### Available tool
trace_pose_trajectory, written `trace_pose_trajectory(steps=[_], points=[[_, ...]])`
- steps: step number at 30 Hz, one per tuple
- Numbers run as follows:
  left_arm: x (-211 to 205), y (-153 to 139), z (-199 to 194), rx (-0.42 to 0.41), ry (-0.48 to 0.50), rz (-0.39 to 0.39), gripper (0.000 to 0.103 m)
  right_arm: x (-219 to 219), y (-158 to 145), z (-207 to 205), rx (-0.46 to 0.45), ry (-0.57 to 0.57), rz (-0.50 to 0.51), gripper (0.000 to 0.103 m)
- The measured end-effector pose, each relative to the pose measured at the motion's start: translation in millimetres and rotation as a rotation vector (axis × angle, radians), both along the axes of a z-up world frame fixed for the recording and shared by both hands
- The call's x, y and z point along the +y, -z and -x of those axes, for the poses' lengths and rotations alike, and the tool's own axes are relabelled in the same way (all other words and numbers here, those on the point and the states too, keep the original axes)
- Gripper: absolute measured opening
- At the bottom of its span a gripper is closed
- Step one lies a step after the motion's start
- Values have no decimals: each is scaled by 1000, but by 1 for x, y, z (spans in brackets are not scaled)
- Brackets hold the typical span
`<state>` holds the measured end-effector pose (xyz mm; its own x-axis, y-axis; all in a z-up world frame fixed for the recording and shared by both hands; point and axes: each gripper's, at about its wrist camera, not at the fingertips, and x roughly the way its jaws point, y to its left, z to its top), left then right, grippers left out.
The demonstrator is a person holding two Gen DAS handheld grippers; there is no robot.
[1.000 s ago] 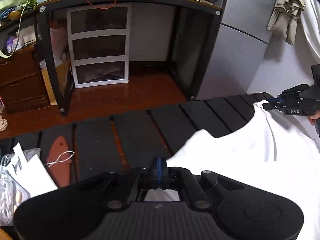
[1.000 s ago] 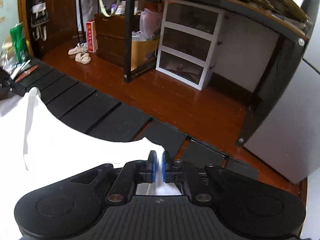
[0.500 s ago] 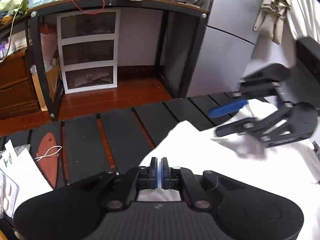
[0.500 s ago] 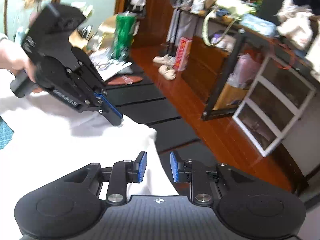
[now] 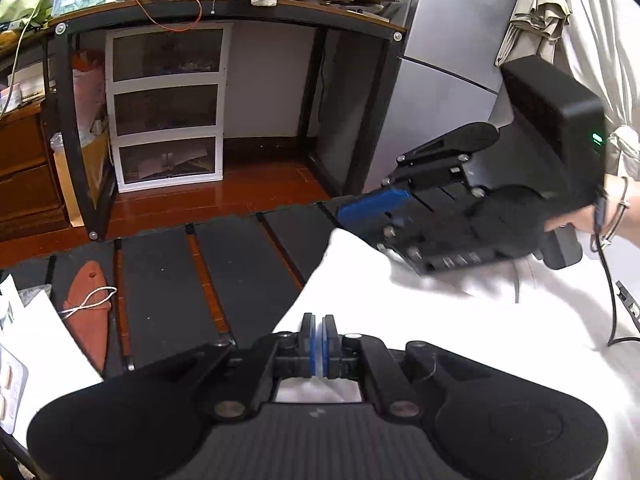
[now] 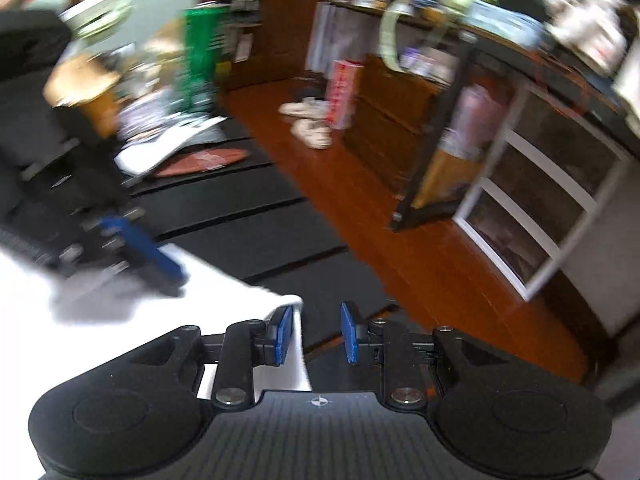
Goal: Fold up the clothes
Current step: 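Lay the folded hem near the collar and open both tools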
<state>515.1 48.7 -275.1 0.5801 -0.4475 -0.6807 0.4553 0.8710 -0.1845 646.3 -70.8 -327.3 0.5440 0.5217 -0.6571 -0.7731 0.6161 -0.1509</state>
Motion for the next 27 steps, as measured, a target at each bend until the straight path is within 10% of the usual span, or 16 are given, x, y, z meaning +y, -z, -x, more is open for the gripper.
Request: trace_pose_trajectory(steps=[5,13,21,27], points=[[-2,-2,-2,12,-9,-12,2,-32,-11,-2,-22,149,-43,24],[-3,-12,9,33,-13,-40,2,-7,-16,46,97,-140,-117,16],[-2,-17,24,34,-52,-151,5,-14,-18,28,5,98,-72,20],[2,-36,43,6,-46,-115,6,-150,-85,57,-12,290,-214,33]])
